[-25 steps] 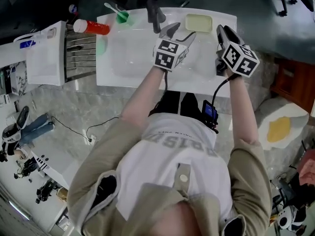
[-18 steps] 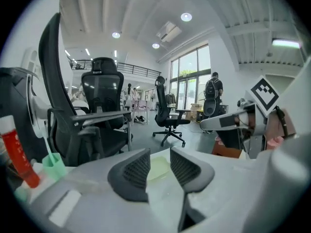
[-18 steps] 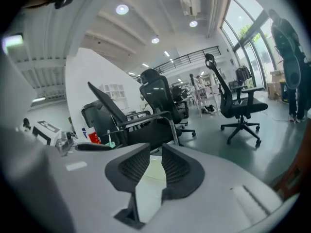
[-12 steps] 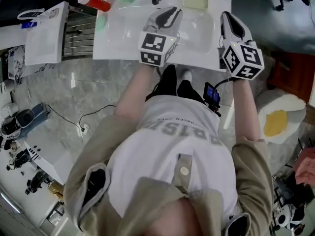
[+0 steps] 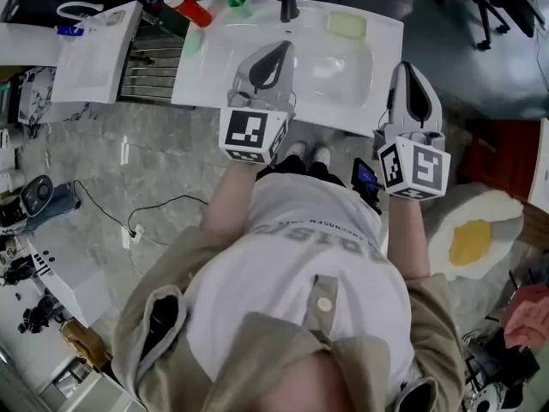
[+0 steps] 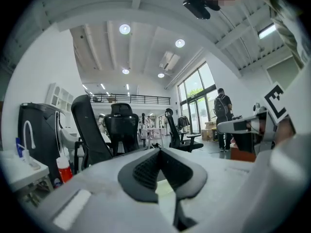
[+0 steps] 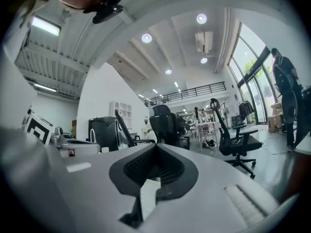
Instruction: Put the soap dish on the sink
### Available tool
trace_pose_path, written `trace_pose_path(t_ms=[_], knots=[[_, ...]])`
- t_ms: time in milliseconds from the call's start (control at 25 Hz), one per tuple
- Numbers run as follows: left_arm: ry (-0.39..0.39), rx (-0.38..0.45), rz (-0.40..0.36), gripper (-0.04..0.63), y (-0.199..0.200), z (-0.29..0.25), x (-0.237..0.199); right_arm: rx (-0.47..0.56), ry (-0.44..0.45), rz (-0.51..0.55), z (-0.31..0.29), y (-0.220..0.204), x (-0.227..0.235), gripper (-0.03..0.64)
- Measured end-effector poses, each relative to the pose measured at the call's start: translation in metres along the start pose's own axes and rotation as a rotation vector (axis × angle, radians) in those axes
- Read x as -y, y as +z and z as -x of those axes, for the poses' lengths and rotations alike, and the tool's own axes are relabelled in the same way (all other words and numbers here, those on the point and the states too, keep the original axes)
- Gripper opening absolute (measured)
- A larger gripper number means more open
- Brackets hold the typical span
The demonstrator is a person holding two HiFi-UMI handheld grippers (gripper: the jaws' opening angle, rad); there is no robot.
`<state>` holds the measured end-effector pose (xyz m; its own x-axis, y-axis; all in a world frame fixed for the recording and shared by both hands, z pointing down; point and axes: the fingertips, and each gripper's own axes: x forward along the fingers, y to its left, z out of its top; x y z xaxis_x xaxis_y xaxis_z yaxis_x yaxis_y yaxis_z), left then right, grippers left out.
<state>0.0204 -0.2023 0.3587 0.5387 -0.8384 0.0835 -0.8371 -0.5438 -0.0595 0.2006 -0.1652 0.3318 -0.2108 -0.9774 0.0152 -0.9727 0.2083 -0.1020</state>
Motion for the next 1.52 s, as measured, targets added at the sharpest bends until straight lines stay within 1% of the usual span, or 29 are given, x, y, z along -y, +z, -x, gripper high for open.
trace_pose_path(t_ms=[120, 280, 400, 560, 800, 1040, 1520], knots=[[0.012, 0.033, -0.021, 0.008, 0.013, 0.011, -0.004, 0.047, -0.036, 0.059, 0.008, 0.015, -0.009, 0.005], [0.024, 0.07, -0.025, 0.008, 0.024, 0.021, -0.009, 0.113, -0.078, 0.126, 0.017, 0.034, -0.021, 0.005], [0.031, 0.105, -0.012, 0.008, 0.038, 0.021, -0.013, 0.156, -0.088, 0.152, 0.021, 0.044, -0.03, 0.005], [0.015, 0.143, -0.019, 0.008, 0.05, 0.022, -0.015, 0.201, -0.091, 0.183, 0.025, 0.053, -0.04, 0.005], [-0.005, 0.14, -0.027, 0.008, 0.046, 0.021, -0.013, 0.231, -0.091, 0.187, 0.025, 0.057, -0.046, 0.002], [-0.01, 0.13, -0.03, 0.008, 0.041, 0.022, -0.018, 0.228, -0.096, 0.193, 0.024, 0.053, -0.053, 0.0], [-0.021, 0.101, -0.027, 0.008, 0.035, 0.018, -0.025, 0.23, -0.129, 0.226, 0.021, 0.059, -0.046, 0.0]])
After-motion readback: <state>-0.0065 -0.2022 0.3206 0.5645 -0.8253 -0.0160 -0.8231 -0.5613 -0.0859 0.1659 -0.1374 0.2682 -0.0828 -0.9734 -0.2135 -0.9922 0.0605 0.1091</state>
